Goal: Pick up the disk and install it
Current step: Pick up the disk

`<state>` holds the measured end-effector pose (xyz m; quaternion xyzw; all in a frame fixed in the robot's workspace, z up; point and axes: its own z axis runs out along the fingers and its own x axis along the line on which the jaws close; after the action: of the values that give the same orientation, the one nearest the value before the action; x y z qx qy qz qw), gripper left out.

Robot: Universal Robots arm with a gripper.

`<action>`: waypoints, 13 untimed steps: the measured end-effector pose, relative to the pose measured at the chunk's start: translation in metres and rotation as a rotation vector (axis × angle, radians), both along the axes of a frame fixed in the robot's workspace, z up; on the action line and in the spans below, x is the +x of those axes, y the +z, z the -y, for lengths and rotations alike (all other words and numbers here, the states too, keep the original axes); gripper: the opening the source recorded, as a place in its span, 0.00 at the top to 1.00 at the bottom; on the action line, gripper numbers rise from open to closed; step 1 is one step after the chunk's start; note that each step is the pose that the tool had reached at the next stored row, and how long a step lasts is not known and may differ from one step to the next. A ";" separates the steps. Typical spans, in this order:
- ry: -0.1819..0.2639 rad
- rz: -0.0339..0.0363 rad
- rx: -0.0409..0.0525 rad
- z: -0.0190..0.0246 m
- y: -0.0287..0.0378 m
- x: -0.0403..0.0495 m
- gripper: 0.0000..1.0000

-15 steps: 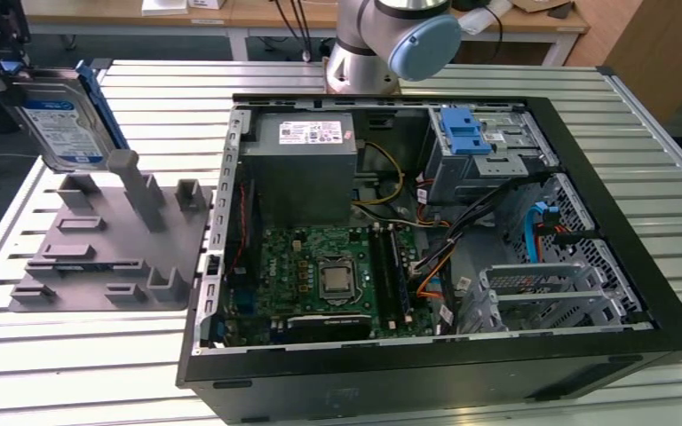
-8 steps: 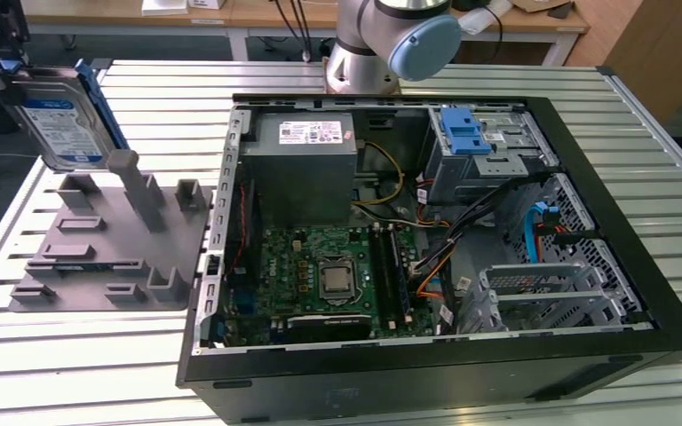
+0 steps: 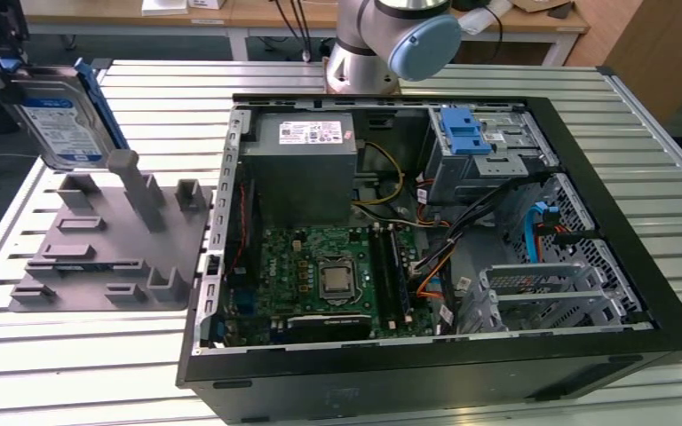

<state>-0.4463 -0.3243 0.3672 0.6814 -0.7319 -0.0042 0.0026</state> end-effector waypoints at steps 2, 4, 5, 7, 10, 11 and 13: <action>0.000 0.0000 0.0000 0.0000 0.0004 0.0000 0.64; 0.000 0.0000 0.0000 0.0000 0.0008 0.0000 0.64; 0.000 0.0000 0.0000 0.0000 0.0009 0.0000 0.64; 0.000 0.0000 0.0000 0.0000 0.0013 0.0000 0.64; 0.000 0.0000 0.0000 0.0000 0.0026 0.0000 0.64; 0.000 0.0000 0.0000 0.0000 0.0028 0.0000 0.64; 0.000 0.0000 0.0000 0.0000 0.0031 0.0000 0.64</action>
<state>-0.4463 -0.3243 0.3704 0.6814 -0.7319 -0.0042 0.0026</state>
